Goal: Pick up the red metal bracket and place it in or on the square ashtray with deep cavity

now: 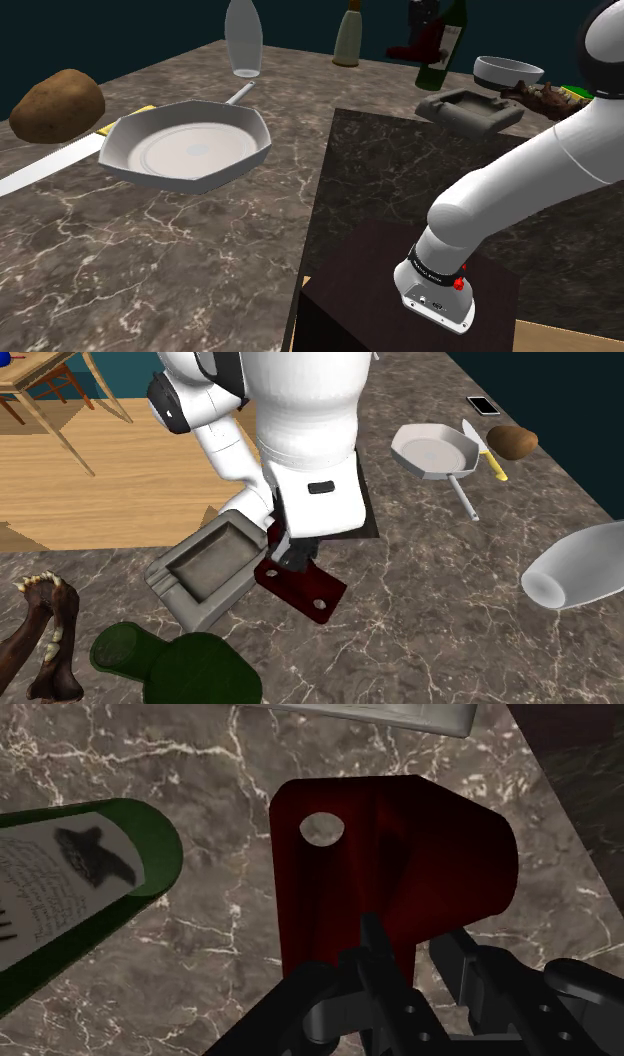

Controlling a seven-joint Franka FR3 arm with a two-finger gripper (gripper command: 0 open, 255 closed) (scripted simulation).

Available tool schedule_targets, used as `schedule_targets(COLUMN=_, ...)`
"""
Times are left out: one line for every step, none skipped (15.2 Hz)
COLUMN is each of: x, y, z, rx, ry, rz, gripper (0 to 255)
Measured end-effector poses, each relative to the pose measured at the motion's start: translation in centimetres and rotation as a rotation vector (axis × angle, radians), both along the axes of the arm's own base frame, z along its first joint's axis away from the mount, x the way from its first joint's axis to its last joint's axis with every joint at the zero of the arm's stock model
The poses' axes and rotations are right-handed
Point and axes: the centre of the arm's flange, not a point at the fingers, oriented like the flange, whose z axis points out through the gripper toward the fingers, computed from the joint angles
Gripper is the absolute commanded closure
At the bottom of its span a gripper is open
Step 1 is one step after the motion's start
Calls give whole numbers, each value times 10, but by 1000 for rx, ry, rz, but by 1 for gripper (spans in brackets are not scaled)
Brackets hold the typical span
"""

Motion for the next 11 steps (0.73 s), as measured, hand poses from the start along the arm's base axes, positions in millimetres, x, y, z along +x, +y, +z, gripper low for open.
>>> schedule_targets(x=-14, y=1, z=1, rx=0, ry=0, rz=0, gripper=255)
schedule_targets(x=-27, y=1, z=0, rx=0, ry=0, rz=0, gripper=255)
schedule_targets(x=-38, y=-1, z=1, rx=0, ry=0, rz=0, gripper=255)
schedule_targets(x=-52, y=1, z=0, rx=0, ry=0, rz=0, gripper=255)
schedule_targets(x=-63, y=0, z=3, rx=0, ry=0, rz=0, gripper=255)
schedule_targets(x=-79, y=1, z=3, rx=0, ry=0, rz=0, gripper=255)
schedule_targets(x=-92, y=4, z=1, rx=0, ry=0, rz=0, gripper=255)
schedule_targets(x=-104, y=3, z=1, rx=0, ry=0, rz=0, gripper=255)
schedule_targets(x=-116, y=4, z=1, rx=0, ry=0, rz=0, gripper=255)
schedule_targets(x=-127, y=2, z=4, rx=0, ry=-1, rz=0, gripper=255)
schedule_targets(x=-143, y=-2, z=2, rx=0, ry=-1, rz=-1, gripper=255)
